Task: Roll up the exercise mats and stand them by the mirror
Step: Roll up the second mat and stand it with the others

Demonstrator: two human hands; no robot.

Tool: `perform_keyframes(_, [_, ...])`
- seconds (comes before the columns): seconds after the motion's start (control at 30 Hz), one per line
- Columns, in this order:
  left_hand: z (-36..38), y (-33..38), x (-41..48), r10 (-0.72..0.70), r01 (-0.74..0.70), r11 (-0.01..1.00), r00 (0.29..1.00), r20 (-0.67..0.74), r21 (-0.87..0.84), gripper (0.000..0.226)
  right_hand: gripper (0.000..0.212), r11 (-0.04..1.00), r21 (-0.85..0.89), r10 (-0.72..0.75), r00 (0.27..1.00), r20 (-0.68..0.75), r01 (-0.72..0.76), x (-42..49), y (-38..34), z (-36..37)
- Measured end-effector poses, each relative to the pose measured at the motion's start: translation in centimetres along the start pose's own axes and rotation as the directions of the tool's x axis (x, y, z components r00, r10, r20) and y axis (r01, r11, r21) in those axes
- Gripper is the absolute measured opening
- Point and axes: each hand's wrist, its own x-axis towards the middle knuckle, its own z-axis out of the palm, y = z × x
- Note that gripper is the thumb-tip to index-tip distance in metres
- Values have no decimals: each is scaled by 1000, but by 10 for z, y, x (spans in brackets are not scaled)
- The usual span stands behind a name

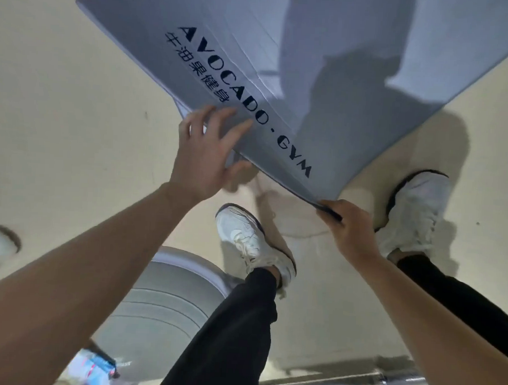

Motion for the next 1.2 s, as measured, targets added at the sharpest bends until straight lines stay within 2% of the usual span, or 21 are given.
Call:
perform_keyframes(0.1, [-10, 2, 23, 169, -220, 968, 928, 331, 122, 56, 23, 996, 9, 93, 994, 57, -94, -18, 30, -33])
perform_keyframes(0.17, [-6, 9, 24, 200, -273, 954, 886, 420, 122, 53, 23, 991, 13, 133, 990, 57, -134, -26, 49, -54])
perform_keyframes(0.27, [14, 33, 16, 141, -227, 965, 872, 469, 131, 52, 21, 988, 11, 156, 985, 68, -157, -35, 80, -78])
perform_keyframes(0.33, [28, 59, 10, 128, -192, 977, 877, 464, 91, 52, 18, 987, -17, 161, 984, 77, -160, -42, 107, -90])
perform_keyframes(0.47, [55, 120, 5, 184, -221, 974, 896, 404, 47, 51, 17, 973, -37, 228, 973, 36, -227, -63, 169, -117])
perform_keyframes(0.6, [84, 184, 10, 133, -123, 991, 938, 321, -50, 44, 21, 929, -209, 328, 940, 89, -305, -75, 223, -135])
perform_keyframes(0.67, [98, 205, 22, 93, -92, 996, 963, 252, -13, 42, 25, 881, -387, 343, 931, 123, -273, -77, 234, -129])
perform_keyframes(0.73, [112, 213, 38, 76, -96, 992, 975, 209, 87, 46, 35, 826, -553, 169, 983, 66, -105, -78, 239, -109])
perform_keyframes(0.8, [123, 209, 52, 99, -134, 977, 974, 205, 165, 52, 59, 758, -644, -74, 995, 65, 99, -78, 233, -83])
perform_keyframes(0.87, [132, 200, 65, 163, -201, 958, 968, 189, 206, 55, 77, 674, -687, -316, 947, 63, 271, -67, 220, -61])
perform_keyframes(0.93, [139, 193, 77, 250, -276, 937, 958, 141, 212, 52, 81, 601, -703, -463, 883, 82, 380, -48, 209, -45])
perform_keyframes(1.03, [150, 185, 98, 414, -414, 880, 909, 53, 232, 53, 81, 534, -767, -457, 885, 92, 356, -16, 209, -30])
perform_keyframes(1.1, [157, 181, 111, 492, -487, 848, 870, 28, 210, 48, 97, 567, -765, -381, 920, 86, 306, 2, 219, -31])
perform_keyframes(1.2, [167, 176, 116, 574, -559, 802, 819, -13, 211, 35, 97, 636, -720, -290, 950, 112, 279, 22, 230, -39])
